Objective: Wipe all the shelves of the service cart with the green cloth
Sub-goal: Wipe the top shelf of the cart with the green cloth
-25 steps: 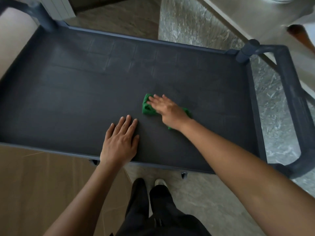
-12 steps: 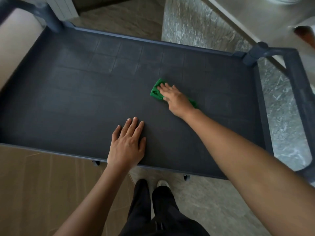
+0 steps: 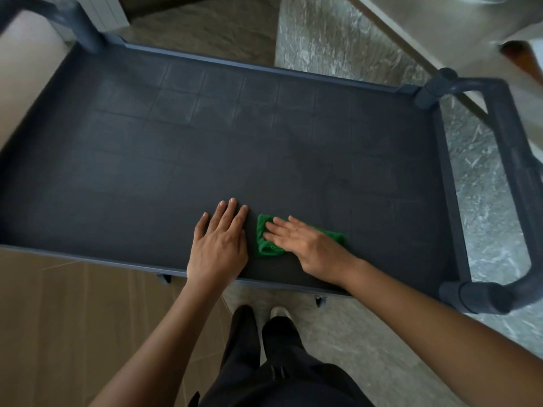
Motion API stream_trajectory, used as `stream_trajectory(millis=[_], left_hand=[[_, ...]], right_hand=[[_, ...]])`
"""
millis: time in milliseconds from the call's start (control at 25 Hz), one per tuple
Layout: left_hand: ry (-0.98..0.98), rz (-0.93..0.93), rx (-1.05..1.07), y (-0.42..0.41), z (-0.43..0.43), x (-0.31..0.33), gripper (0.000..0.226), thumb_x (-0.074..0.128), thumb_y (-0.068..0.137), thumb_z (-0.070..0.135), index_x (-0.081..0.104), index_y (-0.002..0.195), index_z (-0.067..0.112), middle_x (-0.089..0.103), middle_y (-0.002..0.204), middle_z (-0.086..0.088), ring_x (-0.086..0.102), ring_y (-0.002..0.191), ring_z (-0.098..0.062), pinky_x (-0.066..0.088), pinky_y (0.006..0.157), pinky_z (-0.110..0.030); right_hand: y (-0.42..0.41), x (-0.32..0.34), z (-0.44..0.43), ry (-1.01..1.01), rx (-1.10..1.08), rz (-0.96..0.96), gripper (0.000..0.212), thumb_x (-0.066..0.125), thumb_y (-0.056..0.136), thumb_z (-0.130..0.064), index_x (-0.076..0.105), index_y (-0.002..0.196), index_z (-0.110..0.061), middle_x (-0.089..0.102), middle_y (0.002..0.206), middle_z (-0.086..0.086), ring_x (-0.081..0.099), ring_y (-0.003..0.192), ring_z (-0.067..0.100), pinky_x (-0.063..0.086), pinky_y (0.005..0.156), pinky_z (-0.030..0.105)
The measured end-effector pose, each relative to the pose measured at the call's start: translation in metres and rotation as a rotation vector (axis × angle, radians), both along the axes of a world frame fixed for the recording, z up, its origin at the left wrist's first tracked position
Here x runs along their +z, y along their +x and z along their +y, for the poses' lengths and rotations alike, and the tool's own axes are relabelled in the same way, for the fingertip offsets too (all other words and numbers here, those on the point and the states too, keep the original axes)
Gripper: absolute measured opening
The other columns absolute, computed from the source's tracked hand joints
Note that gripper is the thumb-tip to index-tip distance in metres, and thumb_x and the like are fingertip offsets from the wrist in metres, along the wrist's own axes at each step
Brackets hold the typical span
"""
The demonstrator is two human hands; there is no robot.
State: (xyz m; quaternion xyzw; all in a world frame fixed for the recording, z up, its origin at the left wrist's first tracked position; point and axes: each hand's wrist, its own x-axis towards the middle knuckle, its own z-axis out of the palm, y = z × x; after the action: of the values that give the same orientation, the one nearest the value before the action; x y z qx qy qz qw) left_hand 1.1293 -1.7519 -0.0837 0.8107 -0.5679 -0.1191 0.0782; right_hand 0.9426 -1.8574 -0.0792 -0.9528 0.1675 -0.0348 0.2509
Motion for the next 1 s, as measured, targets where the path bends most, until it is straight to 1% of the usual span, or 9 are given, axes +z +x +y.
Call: stream_trajectory(millis=[80, 200, 360, 440, 520, 720, 880, 1000], left_hand=[[0.000, -0.003, -0.001, 0.000, -0.001, 0.000, 0.052, 0.024, 0.101, 0.031, 0.014, 0.153, 0.027, 0.008, 0.160, 0.005, -0.002, 0.147, -0.010, -0.001, 0.119, -0.035], [0.000, -0.018, 0.006, 0.000, -0.002, 0.000, 0.052, 0.023, 0.101, 0.031, 0.015, 0.152, 0.028, 0.009, 0.160, 0.006, -0.001, 0.147, -0.010, -0.001, 0.119, -0.033], [0.002, -0.023, 0.006, 0.000, -0.002, 0.000, 0.052, 0.023, 0.101, 0.032, 0.015, 0.153, 0.028, 0.010, 0.160, 0.006, -0.001, 0.147, -0.009, -0.003, 0.119, -0.032], [-0.002, -0.018, 0.009, -0.001, -0.002, 0.000, 0.052, 0.022, 0.101, 0.032, 0.015, 0.153, 0.028, 0.010, 0.160, 0.006, -0.002, 0.147, -0.009, -0.003, 0.119, -0.033], [-0.008, -0.021, 0.013, 0.000, -0.003, 0.001, 0.052, 0.022, 0.101, 0.032, 0.016, 0.152, 0.028, 0.011, 0.159, 0.006, -0.001, 0.147, -0.009, -0.002, 0.119, -0.033], [-0.003, -0.031, 0.011, -0.001, -0.002, 0.003, 0.051, 0.022, 0.102, 0.031, 0.017, 0.152, 0.029, 0.012, 0.159, 0.006, 0.001, 0.147, -0.009, -0.001, 0.119, -0.032], [-0.009, -0.032, 0.008, -0.001, -0.002, 0.005, 0.052, 0.027, 0.101, 0.026, 0.020, 0.152, 0.027, 0.013, 0.159, 0.005, 0.003, 0.147, -0.010, 0.002, 0.119, -0.033], [-0.016, -0.023, 0.007, 0.000, -0.003, 0.006, 0.057, 0.034, 0.096, 0.018, 0.023, 0.152, 0.025, 0.015, 0.159, 0.004, 0.005, 0.147, -0.011, 0.003, 0.119, -0.033]], right_hand=[[0.010, -0.003, -0.022, -0.043, 0.000, 0.005, 0.057, 0.047, 0.083, 0.019, 0.050, 0.134, -0.005, 0.045, 0.142, 0.011, 0.036, 0.137, 0.025, 0.019, 0.116, 0.035], [0.033, -0.007, -0.069, -0.076, -0.059, 0.037, 0.061, 0.044, 0.080, 0.022, 0.047, 0.135, -0.004, 0.041, 0.144, 0.014, 0.034, 0.138, 0.029, 0.016, 0.117, 0.035], [0.072, -0.009, -0.145, -0.062, -0.263, 0.042, 0.056, 0.040, 0.088, 0.016, 0.037, 0.141, -0.001, 0.029, 0.151, 0.015, 0.023, 0.143, 0.027, 0.005, 0.117, 0.030], [0.087, -0.008, -0.172, -0.038, -0.362, 0.053, 0.054, 0.041, 0.092, 0.011, 0.033, 0.143, -0.003, 0.025, 0.154, 0.012, 0.017, 0.145, 0.024, 0.003, 0.117, 0.032], [0.096, -0.009, -0.181, -0.038, -0.411, 0.066, 0.054, 0.041, 0.094, 0.008, 0.031, 0.145, -0.006, 0.023, 0.155, 0.010, 0.014, 0.145, 0.023, 0.003, 0.117, 0.032], [0.082, -0.006, -0.150, -0.010, -0.364, 0.015, 0.054, 0.042, 0.094, 0.007, 0.031, 0.145, -0.007, 0.026, 0.154, 0.011, 0.018, 0.144, 0.021, 0.004, 0.116, 0.026], [0.049, -0.002, -0.092, 0.028, -0.196, -0.011, 0.051, 0.047, 0.092, 0.007, 0.038, 0.141, -0.005, 0.032, 0.150, 0.013, 0.025, 0.142, 0.023, 0.007, 0.116, 0.025], [0.023, 0.002, -0.047, 0.055, -0.044, 0.005, 0.051, 0.048, 0.092, 0.006, 0.040, 0.140, -0.007, 0.034, 0.149, 0.011, 0.025, 0.142, 0.020, 0.008, 0.118, 0.026]])
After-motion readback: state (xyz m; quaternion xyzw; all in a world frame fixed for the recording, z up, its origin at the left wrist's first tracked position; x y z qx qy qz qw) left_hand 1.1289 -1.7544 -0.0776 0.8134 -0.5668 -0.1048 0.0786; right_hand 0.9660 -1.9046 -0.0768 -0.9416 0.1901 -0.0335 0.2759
